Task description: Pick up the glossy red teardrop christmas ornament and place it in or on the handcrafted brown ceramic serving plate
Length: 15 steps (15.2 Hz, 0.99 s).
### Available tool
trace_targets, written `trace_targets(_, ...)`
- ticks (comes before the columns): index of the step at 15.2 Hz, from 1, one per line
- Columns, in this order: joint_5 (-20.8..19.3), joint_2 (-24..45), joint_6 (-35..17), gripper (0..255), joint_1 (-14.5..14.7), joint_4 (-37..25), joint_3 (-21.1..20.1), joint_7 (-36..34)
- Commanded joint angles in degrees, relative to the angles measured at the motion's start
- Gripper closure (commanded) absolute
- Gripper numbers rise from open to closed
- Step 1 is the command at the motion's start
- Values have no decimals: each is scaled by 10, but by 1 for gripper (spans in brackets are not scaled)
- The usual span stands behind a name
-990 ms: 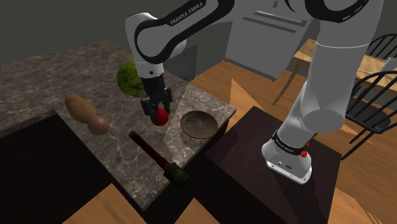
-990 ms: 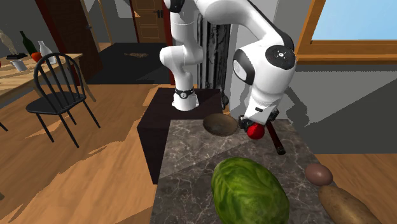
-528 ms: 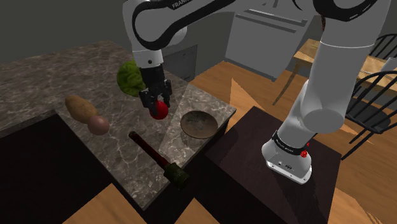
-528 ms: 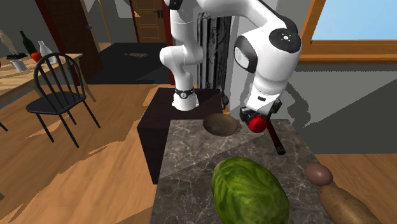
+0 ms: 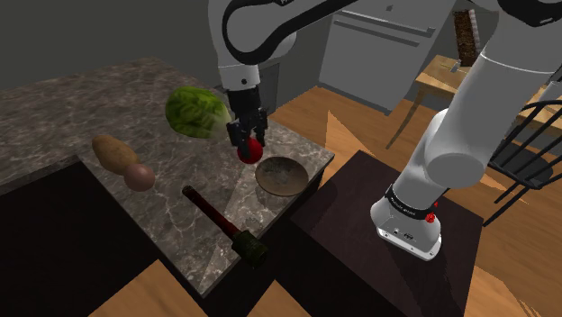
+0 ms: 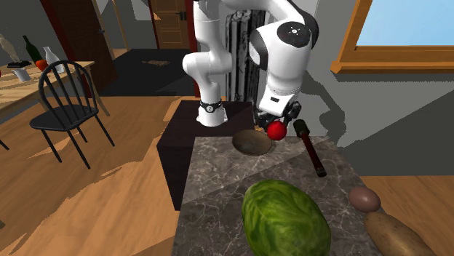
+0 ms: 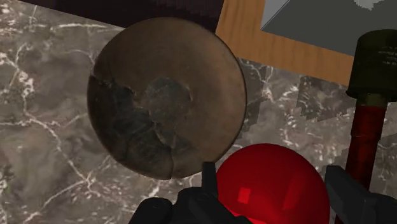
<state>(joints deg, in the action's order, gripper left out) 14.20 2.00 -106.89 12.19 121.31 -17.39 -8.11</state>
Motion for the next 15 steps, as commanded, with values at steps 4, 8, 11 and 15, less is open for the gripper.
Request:
trace_targets(4,17,-100,-3,255,-16,111,18,49)
trace_targets(8,21,-144,-9,255,-22,166,30,75)
trace_targets(11,22,-131,-34,255,-21,178,28,78)
trace_targets(15,23,-112,-68,255,-21,193,25,82)
